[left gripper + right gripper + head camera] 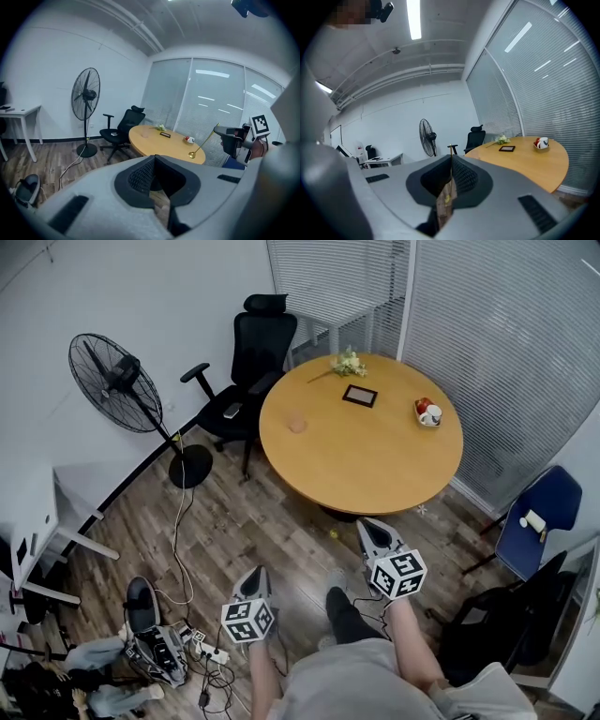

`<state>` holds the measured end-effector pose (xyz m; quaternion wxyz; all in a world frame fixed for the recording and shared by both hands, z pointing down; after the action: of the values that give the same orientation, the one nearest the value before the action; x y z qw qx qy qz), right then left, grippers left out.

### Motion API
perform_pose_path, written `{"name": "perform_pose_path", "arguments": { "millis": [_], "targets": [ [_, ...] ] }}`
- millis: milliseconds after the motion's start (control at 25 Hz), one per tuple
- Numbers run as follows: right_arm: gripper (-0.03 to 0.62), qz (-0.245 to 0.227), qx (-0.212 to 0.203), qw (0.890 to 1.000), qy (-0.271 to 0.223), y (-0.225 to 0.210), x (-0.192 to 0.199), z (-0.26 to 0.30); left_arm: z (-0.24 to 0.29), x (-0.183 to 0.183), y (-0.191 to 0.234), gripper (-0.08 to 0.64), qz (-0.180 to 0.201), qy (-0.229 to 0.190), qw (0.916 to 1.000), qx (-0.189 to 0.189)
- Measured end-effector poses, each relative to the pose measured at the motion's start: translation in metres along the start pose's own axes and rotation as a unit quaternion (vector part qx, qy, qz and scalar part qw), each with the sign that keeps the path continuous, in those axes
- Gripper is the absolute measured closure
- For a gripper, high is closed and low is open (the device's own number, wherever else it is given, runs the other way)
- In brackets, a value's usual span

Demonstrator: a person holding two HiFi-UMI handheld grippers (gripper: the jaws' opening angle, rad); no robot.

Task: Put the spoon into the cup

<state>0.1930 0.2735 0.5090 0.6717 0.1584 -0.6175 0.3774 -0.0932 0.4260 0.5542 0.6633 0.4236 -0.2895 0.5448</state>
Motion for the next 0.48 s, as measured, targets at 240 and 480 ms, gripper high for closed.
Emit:
{"name": "perform_pose_path", "arguments": {
  "millis": [240,480],
  "targets": [
    [0.588,0.005,0.023,1.000,-0.012,-0.038,-0.032,0.049,0.066,-0.062,0.007,0.552,0.022,-0.007,0.9995,0.021],
    [0.588,-0.009,0.036,0.999,-0.038,-0.084,-0.081,0.100,0.132,-0.142,-0.002,0.552,0.065,-0.035,0.9970,0.025]
  ]
}}
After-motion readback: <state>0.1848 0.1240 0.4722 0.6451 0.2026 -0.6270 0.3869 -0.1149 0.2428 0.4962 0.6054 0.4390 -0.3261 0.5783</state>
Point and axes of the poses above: the fingertips, and each gripper's own axes: z forward along the fingers, y to its left, x out of its underside, the point moved 8 cm from there along -z, backward along the fingers, and after that the axes turned 3 degrees about y, right-handed, at the moved point
